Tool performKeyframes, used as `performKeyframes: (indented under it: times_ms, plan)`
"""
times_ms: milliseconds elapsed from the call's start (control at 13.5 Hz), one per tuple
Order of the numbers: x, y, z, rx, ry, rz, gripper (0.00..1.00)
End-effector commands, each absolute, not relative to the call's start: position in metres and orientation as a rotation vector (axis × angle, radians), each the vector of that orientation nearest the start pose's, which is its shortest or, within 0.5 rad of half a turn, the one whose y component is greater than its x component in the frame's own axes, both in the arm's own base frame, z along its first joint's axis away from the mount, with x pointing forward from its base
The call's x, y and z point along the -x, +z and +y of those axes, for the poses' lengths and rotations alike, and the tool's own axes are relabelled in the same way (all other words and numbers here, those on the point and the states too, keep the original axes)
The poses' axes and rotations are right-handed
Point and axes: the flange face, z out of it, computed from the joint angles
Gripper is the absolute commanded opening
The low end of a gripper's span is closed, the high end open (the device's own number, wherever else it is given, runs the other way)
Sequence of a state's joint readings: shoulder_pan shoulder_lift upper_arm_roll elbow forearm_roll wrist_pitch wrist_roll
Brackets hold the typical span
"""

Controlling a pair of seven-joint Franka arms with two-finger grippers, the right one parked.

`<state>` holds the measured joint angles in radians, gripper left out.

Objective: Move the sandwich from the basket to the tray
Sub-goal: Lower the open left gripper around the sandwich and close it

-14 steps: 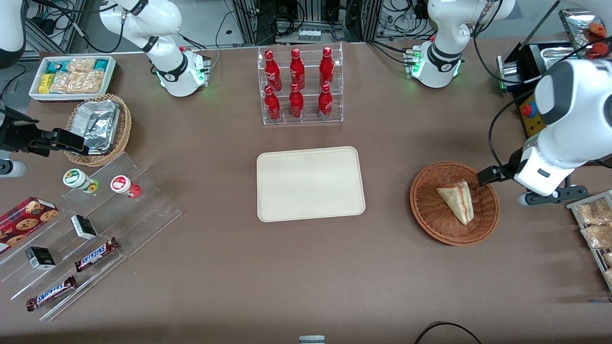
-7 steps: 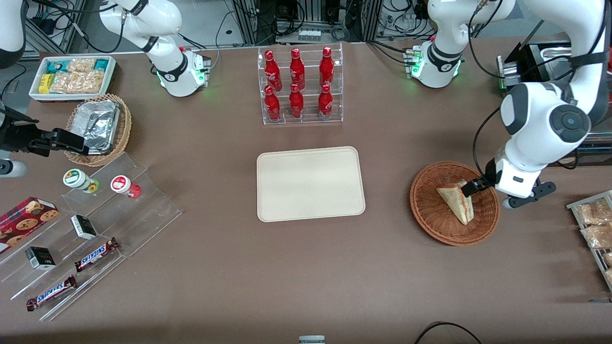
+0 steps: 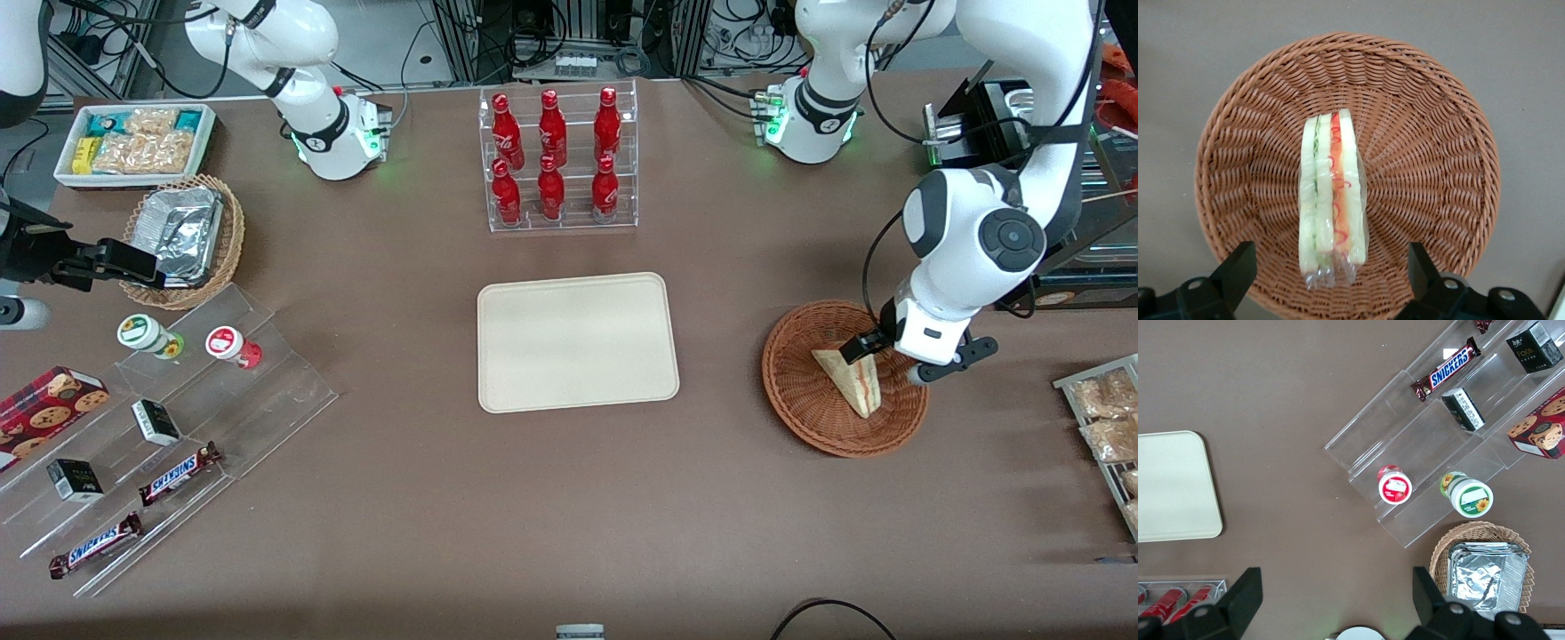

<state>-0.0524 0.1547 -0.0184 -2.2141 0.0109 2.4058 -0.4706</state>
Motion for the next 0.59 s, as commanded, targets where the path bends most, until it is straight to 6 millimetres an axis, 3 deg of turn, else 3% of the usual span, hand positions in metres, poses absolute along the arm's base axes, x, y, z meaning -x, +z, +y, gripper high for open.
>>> performKeyframes:
  times_ms: [0, 519]
  plan:
    - [-0.548, 0.288, -0.039, 3.083, -0.083, -0.634, 1.0]
    - [-0.549, 0.258, -0.038, 3.081, -0.063, -0.635, 0.98]
